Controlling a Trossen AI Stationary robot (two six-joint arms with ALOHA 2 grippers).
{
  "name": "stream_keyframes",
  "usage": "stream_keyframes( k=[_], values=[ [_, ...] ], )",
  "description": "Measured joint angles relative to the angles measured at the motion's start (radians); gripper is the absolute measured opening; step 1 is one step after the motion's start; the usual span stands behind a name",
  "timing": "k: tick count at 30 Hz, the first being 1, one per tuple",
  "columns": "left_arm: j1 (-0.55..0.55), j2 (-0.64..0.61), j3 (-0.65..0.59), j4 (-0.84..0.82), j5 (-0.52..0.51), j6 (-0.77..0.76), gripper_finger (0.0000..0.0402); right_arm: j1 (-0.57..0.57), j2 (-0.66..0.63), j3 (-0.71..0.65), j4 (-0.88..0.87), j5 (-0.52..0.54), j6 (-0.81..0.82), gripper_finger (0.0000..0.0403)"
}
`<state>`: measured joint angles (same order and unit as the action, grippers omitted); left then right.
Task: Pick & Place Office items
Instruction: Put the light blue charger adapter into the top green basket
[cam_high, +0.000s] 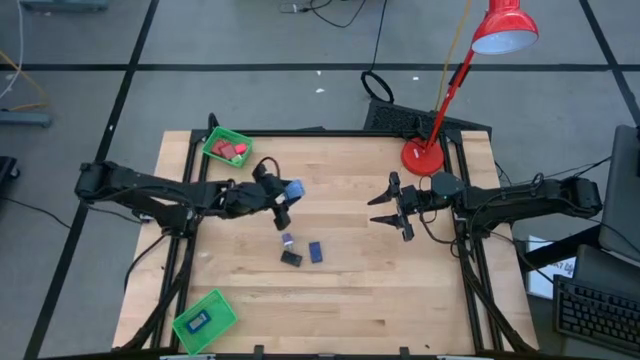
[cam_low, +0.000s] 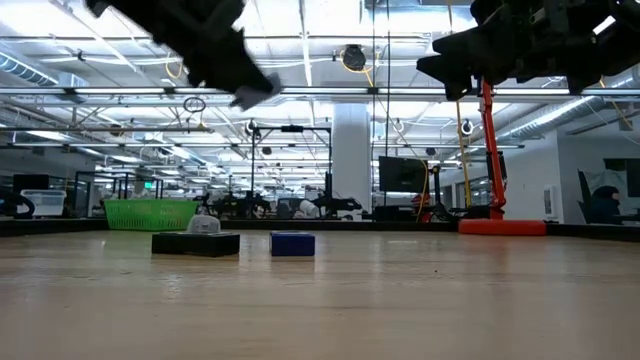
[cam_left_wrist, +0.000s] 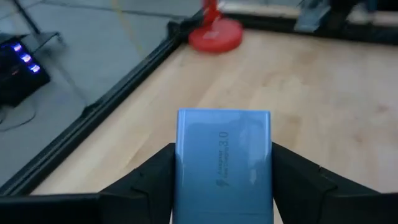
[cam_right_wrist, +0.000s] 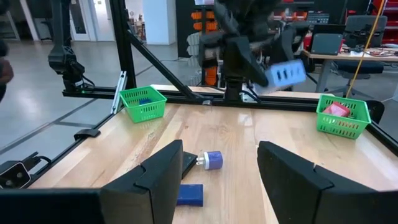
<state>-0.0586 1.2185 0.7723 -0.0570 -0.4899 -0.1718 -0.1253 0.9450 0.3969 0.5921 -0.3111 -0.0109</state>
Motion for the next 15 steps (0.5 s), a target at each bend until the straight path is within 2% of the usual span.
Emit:
stream_keyframes(
  k=[7,10,13,15],
  values=[
    [0.035,-0.138,-0.233,0.104,-0.095,-0.123,0.0213,0.0,0.0,0.0,0.002,0.0,0.011,0.0196],
    [0.062,-0.209,-0.318,0.169,-0.139,-0.168,0.0233,0.0,0.0,0.0,0.003,0.001,0.004,0.0196],
    [0.105,-0.277,-0.372,0.149,-0.211,-0.228,0.0241,0.0,0.0,0.0,0.016,0.001,0.002,0.0196],
    [0.144,-0.315,-0.389,0.125,-0.256,-0.265,0.0233,0.0,0.0,0.0,0.025,0.001,0.0,0.0196]
  ],
)
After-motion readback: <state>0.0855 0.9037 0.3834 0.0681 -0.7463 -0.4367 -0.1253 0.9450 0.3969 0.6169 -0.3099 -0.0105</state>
